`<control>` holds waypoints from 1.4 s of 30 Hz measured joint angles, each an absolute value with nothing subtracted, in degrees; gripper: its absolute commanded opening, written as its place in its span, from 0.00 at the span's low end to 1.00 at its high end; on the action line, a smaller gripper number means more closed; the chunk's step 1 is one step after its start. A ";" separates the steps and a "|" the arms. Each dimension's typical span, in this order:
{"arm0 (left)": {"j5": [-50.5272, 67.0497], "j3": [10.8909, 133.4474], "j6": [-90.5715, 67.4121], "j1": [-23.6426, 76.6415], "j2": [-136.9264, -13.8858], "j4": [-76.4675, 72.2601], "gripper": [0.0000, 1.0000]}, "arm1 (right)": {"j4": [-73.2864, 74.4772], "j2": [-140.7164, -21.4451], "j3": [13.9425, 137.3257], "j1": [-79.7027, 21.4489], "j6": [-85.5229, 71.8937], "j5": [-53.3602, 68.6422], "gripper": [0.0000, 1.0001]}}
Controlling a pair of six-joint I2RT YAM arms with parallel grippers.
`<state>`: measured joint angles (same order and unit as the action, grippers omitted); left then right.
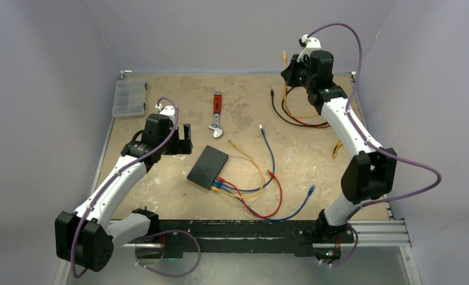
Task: Pull the plug from the switch port
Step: Place the connector at the center of the board.
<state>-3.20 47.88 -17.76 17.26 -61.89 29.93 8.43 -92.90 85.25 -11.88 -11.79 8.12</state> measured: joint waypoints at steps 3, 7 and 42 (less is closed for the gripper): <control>-3.18 47.88 -17.76 17.26 -61.87 29.95 0.92 | 8.40 -95.64 87.72 -11.46 -11.35 6.61 0.00; -3.18 47.88 -17.76 17.26 -61.89 29.95 0.92 | 9.74 -98.98 90.00 -10.66 -10.98 5.45 0.00; -1.91 47.88 -17.32 17.26 -62.70 29.93 0.92 | 18.55 -127.00 111.09 -3.27 -13.32 10.20 0.71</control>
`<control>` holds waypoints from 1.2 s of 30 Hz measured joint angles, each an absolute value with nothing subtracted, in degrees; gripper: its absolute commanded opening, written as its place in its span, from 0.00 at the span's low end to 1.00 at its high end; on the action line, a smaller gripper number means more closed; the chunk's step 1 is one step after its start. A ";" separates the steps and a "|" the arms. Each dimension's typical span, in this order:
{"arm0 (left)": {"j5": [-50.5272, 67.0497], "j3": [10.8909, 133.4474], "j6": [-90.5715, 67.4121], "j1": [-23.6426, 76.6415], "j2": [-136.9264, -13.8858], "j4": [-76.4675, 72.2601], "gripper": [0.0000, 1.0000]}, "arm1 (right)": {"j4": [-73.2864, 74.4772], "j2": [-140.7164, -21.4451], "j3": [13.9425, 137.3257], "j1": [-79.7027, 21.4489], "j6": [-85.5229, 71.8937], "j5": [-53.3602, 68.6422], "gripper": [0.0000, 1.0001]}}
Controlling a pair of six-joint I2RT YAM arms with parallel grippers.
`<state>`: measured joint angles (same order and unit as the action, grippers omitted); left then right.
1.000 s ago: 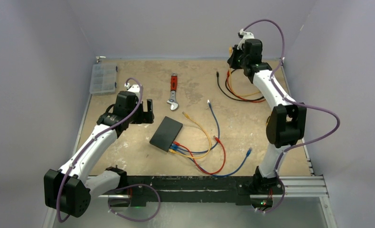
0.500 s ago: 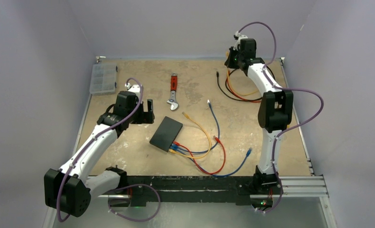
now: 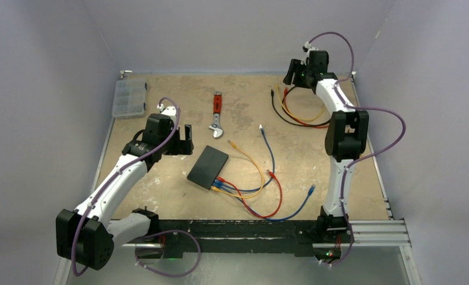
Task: Pull the plug from the switch port
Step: Place the connector at the center of the board, then pull the connector from the switch port.
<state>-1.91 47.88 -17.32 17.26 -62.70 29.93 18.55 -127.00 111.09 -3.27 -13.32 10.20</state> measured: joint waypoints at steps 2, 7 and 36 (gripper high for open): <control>-1.89 47.88 -17.30 17.26 -62.72 29.93 0.92 | 18.09 -126.69 110.72 -2.94 -13.65 10.26 0.77; -1.87 47.88 -17.30 17.26 -62.72 29.93 0.92 | 15.81 -122.76 105.65 -2.68 -14.06 11.49 0.87; -1.32 47.88 -18.00 17.26 -62.70 29.89 0.92 | -1.52 -98.87 64.14 -12.84 -16.45 38.70 0.92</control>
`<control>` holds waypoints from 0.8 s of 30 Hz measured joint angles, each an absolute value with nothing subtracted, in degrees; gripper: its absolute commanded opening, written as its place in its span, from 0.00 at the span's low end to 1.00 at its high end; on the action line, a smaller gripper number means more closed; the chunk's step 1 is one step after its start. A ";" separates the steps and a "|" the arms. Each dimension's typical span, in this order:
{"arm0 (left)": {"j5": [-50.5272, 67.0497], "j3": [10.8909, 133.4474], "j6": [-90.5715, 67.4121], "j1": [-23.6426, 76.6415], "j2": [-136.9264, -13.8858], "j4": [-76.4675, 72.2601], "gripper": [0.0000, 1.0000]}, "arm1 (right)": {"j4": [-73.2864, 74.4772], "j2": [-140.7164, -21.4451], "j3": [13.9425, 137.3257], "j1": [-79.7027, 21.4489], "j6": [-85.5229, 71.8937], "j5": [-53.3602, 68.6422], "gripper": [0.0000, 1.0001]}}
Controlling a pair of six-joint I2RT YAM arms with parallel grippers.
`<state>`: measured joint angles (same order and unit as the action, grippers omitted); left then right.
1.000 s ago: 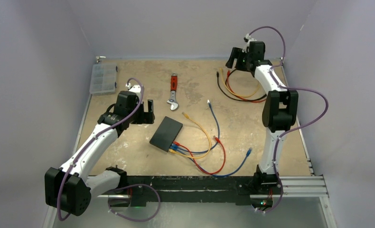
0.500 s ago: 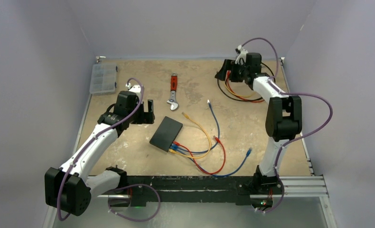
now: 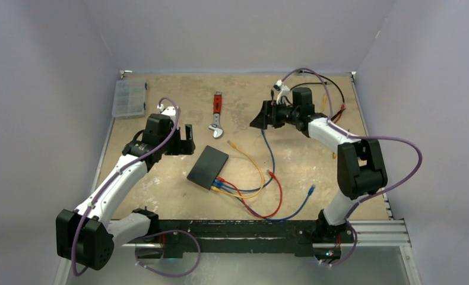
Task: Pull the plug from the switch port
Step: Pull the connector from the switch port.
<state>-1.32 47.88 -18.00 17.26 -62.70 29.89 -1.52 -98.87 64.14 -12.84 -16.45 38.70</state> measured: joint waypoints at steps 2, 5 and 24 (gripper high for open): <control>0.30 47.35 -19.22 17.26 -62.67 28.91 0.92 | -1.78 -96.88 62.37 -15.35 -16.43 38.79 0.92; 3.46 44.45 -21.91 17.26 -62.67 26.26 0.92 | -1.78 -94.56 60.12 -18.79 -16.38 38.79 0.92; 9.15 32.73 -32.05 17.26 -66.87 15.90 0.79 | -10.70 -97.47 51.70 -35.73 -23.07 41.85 0.74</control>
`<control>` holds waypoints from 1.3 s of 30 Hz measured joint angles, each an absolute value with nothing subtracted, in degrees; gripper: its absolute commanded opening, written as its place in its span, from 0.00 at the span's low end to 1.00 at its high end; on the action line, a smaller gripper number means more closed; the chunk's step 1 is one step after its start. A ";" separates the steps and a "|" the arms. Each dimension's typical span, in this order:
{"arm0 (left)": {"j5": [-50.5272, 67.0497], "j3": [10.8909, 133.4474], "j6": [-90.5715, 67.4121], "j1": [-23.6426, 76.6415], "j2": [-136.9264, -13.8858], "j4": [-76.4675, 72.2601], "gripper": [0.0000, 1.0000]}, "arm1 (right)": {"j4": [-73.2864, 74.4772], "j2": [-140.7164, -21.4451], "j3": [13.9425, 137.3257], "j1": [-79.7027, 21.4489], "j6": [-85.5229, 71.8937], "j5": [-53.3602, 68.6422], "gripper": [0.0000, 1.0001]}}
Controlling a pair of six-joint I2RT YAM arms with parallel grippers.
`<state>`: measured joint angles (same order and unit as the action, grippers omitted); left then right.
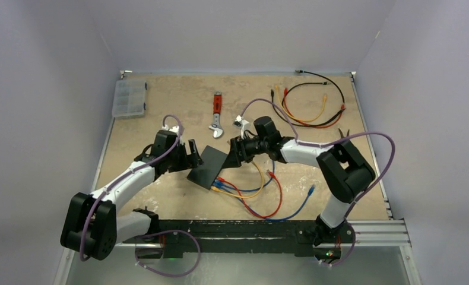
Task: Pull the plug from the switch port
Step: Pull the connector from the switch port.
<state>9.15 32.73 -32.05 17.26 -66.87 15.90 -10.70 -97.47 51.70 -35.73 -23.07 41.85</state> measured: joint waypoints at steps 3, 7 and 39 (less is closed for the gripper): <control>9.93 31.81 -32.45 17.26 -67.72 14.44 0.73 | -12.34 -100.29 51.33 -36.56 -24.23 41.89 0.73; 11.75 29.93 -33.47 17.26 -68.47 12.56 0.66 | -14.59 -103.57 51.31 -36.99 -25.21 42.04 0.72; 4.86 29.52 -35.88 25.69 -67.09 13.43 0.64 | -13.65 -103.00 47.11 -35.62 -22.98 41.74 0.63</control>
<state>4.86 29.52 -35.88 25.69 -67.09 13.43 -13.65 -103.00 47.11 -35.62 -22.98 41.74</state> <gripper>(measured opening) 0.654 0.674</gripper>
